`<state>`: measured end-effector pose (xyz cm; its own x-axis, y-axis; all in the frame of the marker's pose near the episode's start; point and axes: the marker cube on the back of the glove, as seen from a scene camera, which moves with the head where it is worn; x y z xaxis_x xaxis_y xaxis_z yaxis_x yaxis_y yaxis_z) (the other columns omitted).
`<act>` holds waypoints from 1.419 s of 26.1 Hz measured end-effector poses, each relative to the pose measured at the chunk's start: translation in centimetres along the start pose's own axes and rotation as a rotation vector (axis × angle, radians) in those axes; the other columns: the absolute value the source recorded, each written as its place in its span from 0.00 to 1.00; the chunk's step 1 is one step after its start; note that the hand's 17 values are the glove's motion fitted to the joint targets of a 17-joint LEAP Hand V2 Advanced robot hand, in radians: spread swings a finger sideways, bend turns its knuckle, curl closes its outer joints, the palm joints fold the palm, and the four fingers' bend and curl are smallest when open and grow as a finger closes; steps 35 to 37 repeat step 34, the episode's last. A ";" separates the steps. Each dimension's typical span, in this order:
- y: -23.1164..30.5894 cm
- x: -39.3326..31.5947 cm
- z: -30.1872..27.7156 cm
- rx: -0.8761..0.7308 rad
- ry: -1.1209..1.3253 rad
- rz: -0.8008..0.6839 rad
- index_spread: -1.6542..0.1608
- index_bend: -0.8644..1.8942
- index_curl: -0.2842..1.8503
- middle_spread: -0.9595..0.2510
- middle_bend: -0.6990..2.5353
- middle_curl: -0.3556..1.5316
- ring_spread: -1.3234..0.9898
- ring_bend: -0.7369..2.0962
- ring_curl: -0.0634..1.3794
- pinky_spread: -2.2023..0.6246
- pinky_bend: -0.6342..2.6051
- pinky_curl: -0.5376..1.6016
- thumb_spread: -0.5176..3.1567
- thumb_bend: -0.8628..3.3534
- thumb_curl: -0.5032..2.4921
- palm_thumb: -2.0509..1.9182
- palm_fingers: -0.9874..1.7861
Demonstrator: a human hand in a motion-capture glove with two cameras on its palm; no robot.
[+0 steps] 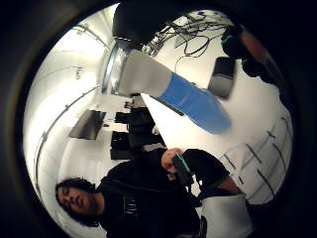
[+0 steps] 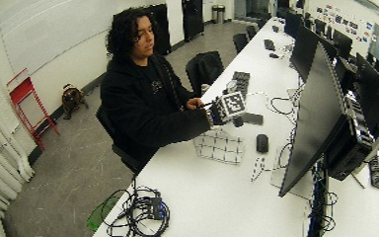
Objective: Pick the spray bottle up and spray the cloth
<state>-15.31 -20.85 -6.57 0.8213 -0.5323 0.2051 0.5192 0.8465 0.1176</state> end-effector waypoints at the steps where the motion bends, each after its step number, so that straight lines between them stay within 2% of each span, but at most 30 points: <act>1: 0.8 0.2 -0.4 -0.007 0.031 0.010 0.72 0.34 0.32 0.67 0.34 0.42 0.49 0.41 0.30 0.76 0.34 0.43 0.37 0.19 0.36 0.67 0.61; 9: 7.2 -0.1 -2.3 -0.070 0.239 0.024 0.72 0.34 0.29 0.69 0.31 0.41 0.50 0.40 0.30 0.79 0.34 0.43 0.39 0.19 0.33 0.64 0.58; 19: 12.6 -2.1 -1.1 -0.047 0.439 -0.004 0.71 0.35 0.26 0.69 0.31 0.40 0.50 0.40 0.29 0.81 0.34 0.42 0.40 0.19 0.30 0.61 0.59; 37: 15.6 -2.2 0.4 0.016 0.409 0.011 0.71 0.35 0.25 0.69 0.30 0.40 0.49 0.40 0.30 0.81 0.32 0.42 0.41 0.20 0.29 0.60 0.61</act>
